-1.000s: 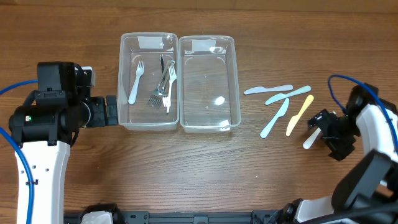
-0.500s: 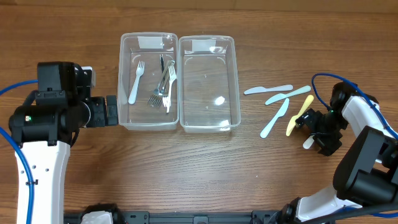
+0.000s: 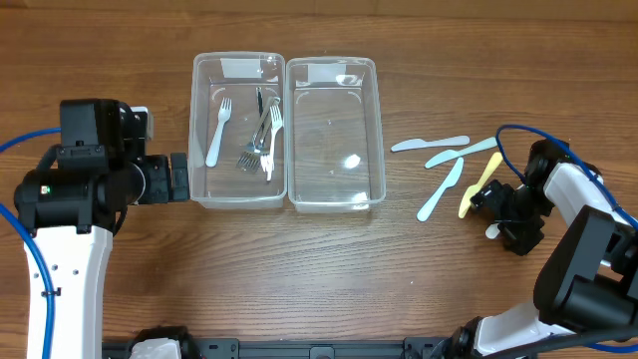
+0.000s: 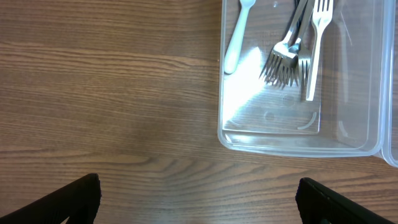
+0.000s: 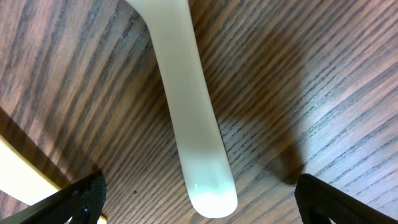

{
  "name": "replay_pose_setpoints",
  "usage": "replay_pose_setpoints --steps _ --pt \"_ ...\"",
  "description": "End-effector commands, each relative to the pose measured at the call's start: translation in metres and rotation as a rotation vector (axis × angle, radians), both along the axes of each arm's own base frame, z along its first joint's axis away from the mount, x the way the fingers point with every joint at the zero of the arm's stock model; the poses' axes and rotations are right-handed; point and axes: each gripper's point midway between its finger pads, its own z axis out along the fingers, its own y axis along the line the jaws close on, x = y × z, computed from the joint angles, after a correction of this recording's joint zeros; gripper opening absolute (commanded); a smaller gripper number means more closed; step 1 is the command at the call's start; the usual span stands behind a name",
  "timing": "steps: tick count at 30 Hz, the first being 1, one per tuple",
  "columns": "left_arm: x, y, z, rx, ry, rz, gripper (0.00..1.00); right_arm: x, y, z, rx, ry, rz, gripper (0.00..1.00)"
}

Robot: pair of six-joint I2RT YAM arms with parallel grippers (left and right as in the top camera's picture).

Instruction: Pack container

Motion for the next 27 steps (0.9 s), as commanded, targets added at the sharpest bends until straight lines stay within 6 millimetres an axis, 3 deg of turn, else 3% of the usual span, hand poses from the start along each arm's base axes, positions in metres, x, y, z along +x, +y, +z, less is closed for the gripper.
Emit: replay_pose_setpoints --steps 1,7,11,15,21,24,27 --pt "0.0001 -0.0023 -0.0012 -0.009 0.0 -0.014 1.0 -0.0114 0.0003 -0.0115 -0.006 0.037 0.024 1.0" --pt "0.0 -0.0023 -0.0012 -0.009 0.0 -0.014 1.0 -0.0093 -0.0005 -0.0118 -0.009 0.028 0.023 0.8" --pt "0.0001 -0.0023 -0.0011 -0.009 -0.001 -0.014 1.0 -0.009 -0.0006 -0.0119 -0.01 0.027 0.023 0.77" --pt "0.0002 -0.0022 -0.0011 -0.009 -0.001 -0.014 1.0 -0.009 -0.0006 -0.0119 -0.009 0.027 0.023 0.63" --pt "0.0001 -0.0022 -0.0011 -0.009 -0.001 -0.014 1.0 -0.0091 -0.0005 -0.0118 -0.009 0.027 0.023 0.56" --pt "0.0001 -0.0022 -0.0012 -0.009 0.0 -0.014 1.0 -0.0087 -0.0007 -0.0119 -0.01 0.025 0.023 0.44" --pt "0.0001 -0.0022 -0.0011 -0.009 -0.001 -0.013 1.0 -0.0076 -0.0011 -0.012 -0.012 0.021 0.023 0.41"
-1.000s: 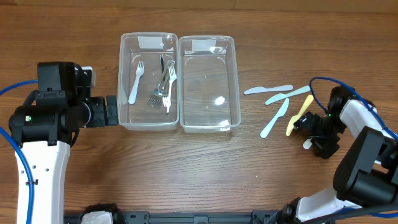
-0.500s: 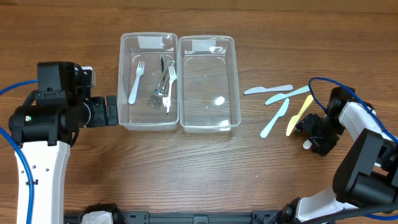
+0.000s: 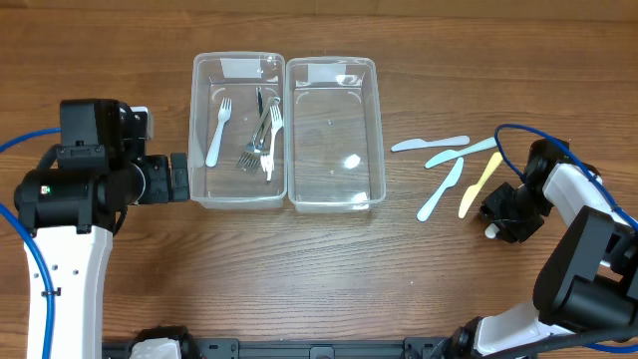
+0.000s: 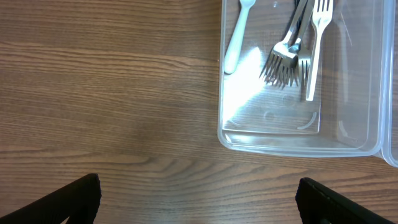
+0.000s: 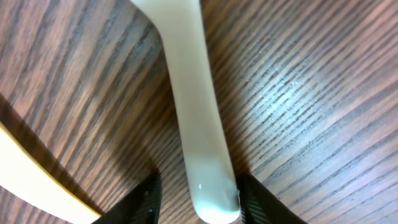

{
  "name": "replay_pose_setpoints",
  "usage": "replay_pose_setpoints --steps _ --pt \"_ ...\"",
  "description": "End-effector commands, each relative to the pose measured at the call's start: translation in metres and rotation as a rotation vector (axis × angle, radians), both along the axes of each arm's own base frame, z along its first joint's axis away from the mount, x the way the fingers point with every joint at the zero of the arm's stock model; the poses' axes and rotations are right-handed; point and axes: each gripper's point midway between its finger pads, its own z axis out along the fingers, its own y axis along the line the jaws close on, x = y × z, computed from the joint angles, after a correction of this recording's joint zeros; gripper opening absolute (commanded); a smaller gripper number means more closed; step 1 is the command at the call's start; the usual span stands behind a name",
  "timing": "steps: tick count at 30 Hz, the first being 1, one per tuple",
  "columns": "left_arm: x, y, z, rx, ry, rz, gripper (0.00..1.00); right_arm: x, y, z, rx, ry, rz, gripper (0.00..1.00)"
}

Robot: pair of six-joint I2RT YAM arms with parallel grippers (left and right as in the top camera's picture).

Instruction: Pack container

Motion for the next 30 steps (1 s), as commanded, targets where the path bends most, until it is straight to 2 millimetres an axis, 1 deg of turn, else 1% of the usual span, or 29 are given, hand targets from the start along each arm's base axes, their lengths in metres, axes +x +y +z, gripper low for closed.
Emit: replay_pose_setpoints --steps 1,10,12,17,23,25,27,29,30 --pt "0.0001 -0.0022 -0.0011 -0.009 -0.001 -0.013 1.0 -0.0119 0.0001 -0.0112 -0.008 0.043 0.0 0.4" --pt "0.0001 -0.0022 -0.0011 -0.009 -0.001 -0.013 1.0 -0.0097 -0.0008 -0.0114 -0.011 0.033 0.0 0.39" --pt "0.0001 -0.0022 -0.0011 -0.009 -0.001 -0.014 1.0 -0.0088 -0.0012 -0.0115 -0.013 0.03 0.0 0.33" --pt "0.0001 -0.0021 -0.0011 -0.008 0.0 -0.014 1.0 -0.0076 -0.0016 -0.0117 -0.015 0.025 0.0 0.3" --pt "0.0 -0.0022 -0.0012 -0.008 0.0 -0.014 1.0 -0.0052 -0.0026 -0.0119 -0.019 0.015 0.0 0.17" --pt "0.0001 -0.0022 -0.0012 -0.008 0.0 -0.014 1.0 -0.0045 -0.003 -0.012 -0.02 0.012 0.0 0.17" --pt "0.0001 -0.0021 -0.0011 -0.008 0.0 -0.013 1.0 -0.0044 -0.003 -0.012 -0.02 0.012 0.0 0.13" --pt "0.0 -0.0021 -0.0012 -0.008 0.0 -0.014 1.0 -0.0033 -0.0034 -0.012 -0.022 0.007 0.0 0.12" --pt "-0.0002 -0.0021 -0.0013 -0.008 0.001 -0.014 1.0 -0.0022 -0.0039 -0.012 -0.024 0.003 0.0 0.08"
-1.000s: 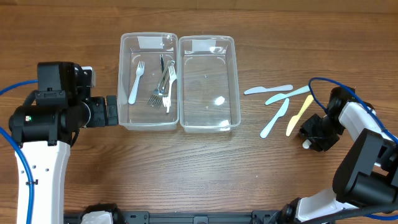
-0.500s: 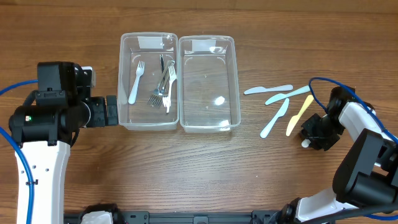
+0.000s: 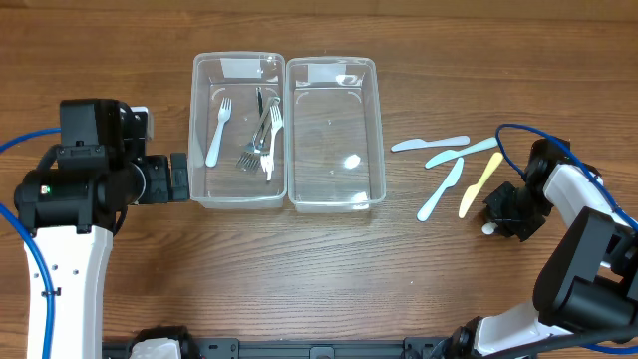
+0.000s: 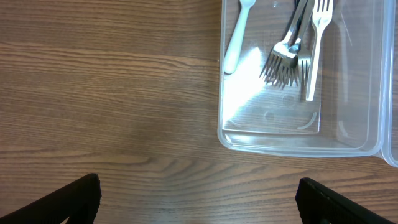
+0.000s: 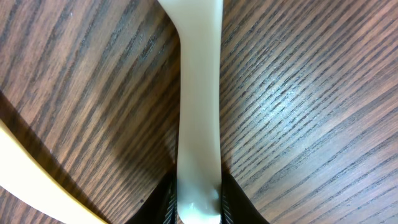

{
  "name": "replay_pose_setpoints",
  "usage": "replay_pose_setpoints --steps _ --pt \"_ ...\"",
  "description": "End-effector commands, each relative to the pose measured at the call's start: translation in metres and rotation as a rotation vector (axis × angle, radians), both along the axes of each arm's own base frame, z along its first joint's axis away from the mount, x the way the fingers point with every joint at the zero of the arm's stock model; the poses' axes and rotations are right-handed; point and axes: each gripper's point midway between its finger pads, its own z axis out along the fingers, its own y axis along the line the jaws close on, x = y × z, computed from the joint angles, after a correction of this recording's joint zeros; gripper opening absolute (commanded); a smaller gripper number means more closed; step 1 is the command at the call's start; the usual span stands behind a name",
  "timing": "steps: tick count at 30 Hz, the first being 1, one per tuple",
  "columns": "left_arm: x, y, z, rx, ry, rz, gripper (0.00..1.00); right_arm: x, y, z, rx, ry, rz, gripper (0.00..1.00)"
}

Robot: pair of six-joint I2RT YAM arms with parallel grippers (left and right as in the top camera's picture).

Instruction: Pack container

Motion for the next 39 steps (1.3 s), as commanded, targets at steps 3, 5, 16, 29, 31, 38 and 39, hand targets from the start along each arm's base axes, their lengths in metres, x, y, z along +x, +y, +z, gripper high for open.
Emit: replay_pose_setpoints --steps 3,5,16,29,31,38,39 --pt "-0.001 -0.002 -0.002 -0.005 0.004 -0.015 1.0 -0.004 -0.002 -0.012 -0.013 0.011 -0.002 0.04" --pt "-0.001 -0.002 -0.002 -0.004 0.004 -0.015 1.0 -0.002 -0.003 -0.011 -0.015 0.007 -0.001 0.04" --pt "-0.001 -0.001 -0.002 0.002 0.007 -0.013 1.0 0.001 -0.004 -0.01 -0.018 -0.001 -0.001 0.04" --pt "-0.001 -0.001 -0.002 0.002 0.007 -0.013 1.0 0.021 -0.012 0.018 -0.051 -0.086 0.054 0.04" --pt "-0.001 0.0 -0.002 0.002 0.007 -0.012 1.0 0.023 -0.013 0.024 -0.06 -0.105 0.071 0.04" --pt "-0.001 -0.001 -0.002 0.002 0.007 -0.012 1.0 0.029 -0.015 0.047 -0.091 -0.177 0.077 0.04" --pt "-0.001 -0.001 -0.002 0.002 0.006 -0.013 1.0 0.029 -0.015 0.051 -0.096 -0.186 0.077 0.04"
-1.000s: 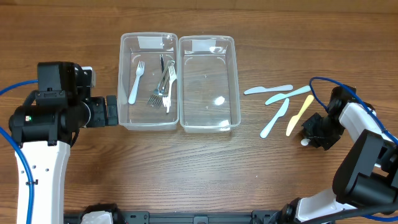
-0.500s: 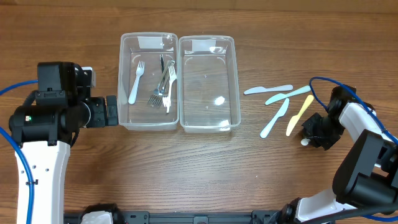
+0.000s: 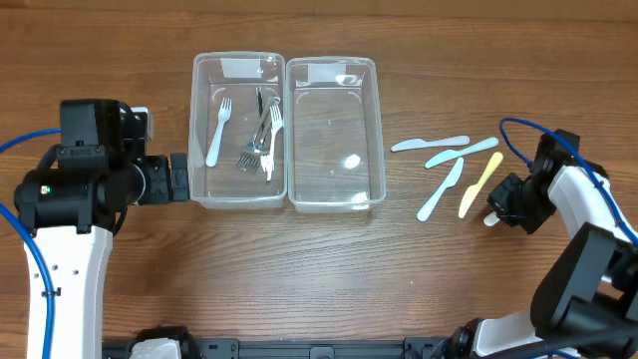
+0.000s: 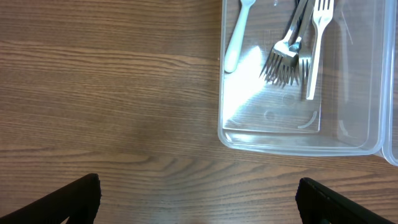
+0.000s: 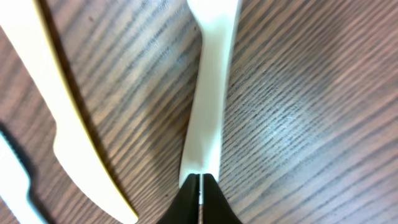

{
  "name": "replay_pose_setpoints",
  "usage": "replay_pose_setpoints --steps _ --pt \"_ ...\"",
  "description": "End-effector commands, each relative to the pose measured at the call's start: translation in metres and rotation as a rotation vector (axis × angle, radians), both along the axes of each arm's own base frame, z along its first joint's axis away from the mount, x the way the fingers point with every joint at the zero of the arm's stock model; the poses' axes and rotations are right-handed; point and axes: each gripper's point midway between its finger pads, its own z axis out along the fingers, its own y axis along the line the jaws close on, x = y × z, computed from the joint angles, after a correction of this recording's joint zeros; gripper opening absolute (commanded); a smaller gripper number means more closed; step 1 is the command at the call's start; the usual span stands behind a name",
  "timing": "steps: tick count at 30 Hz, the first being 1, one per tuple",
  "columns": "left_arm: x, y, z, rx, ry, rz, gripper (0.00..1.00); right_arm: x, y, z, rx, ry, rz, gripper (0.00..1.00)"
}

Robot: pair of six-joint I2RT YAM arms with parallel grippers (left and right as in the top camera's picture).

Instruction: Pack container

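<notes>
Two clear containers stand side by side: the left container holds several forks, and the right container holds nothing. My right gripper is shut on the handle of a white plastic utensil just above the wood. The utensil's head is out of view. A yellow knife lies right beside it. My left gripper is open over bare wood, just left of the fork container.
Three more plastic knives lie right of the containers: a white knife, a pale blue knife and another blue knife. A blue cable loops over the right arm.
My right gripper's fingers have gone from pinching the white utensil's handle at the table to fully shut on it. The grip sits higher, with more of the yellow knife in view. The left arm is unchanged.
My right gripper first stood wide open around the white utensil's handle on the wood. Its fingers were then closer in, then against the handle's sides. Now they are shut on it and slightly raised. The left gripper stayed open beside the fork container throughout.
</notes>
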Motion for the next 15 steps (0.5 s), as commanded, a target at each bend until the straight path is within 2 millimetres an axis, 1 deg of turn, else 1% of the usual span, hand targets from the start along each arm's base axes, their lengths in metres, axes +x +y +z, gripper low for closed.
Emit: replay_pose_setpoints --steps 1,6,11,12,13,14,15 --pt "0.0 -0.001 -0.001 0.002 0.002 -0.013 1.0 0.011 -0.008 0.03 -0.054 -0.089 0.009 0.04" --pt "-0.001 -0.001 -0.002 0.001 0.004 -0.013 1.0 0.009 -0.007 0.045 -0.068 -0.118 0.024 0.04" --pt "0.0 -0.001 -0.001 -0.001 0.002 -0.014 1.0 0.008 -0.007 0.046 -0.068 -0.119 0.027 0.04" --pt "0.0 -0.001 -0.001 -0.001 0.002 -0.014 1.0 0.009 -0.007 0.046 -0.07 -0.122 0.027 0.06" --pt "-0.001 -0.001 -0.001 -0.001 0.003 -0.014 1.0 0.011 -0.008 0.046 -0.073 -0.128 0.027 0.27" --pt "-0.001 -0.001 -0.001 -0.001 0.003 -0.014 1.0 0.013 -0.009 0.047 -0.076 -0.137 0.026 0.33" --pt "-0.001 -0.001 -0.002 -0.001 0.004 -0.014 1.0 0.014 -0.009 0.047 -0.078 -0.142 0.026 0.36"
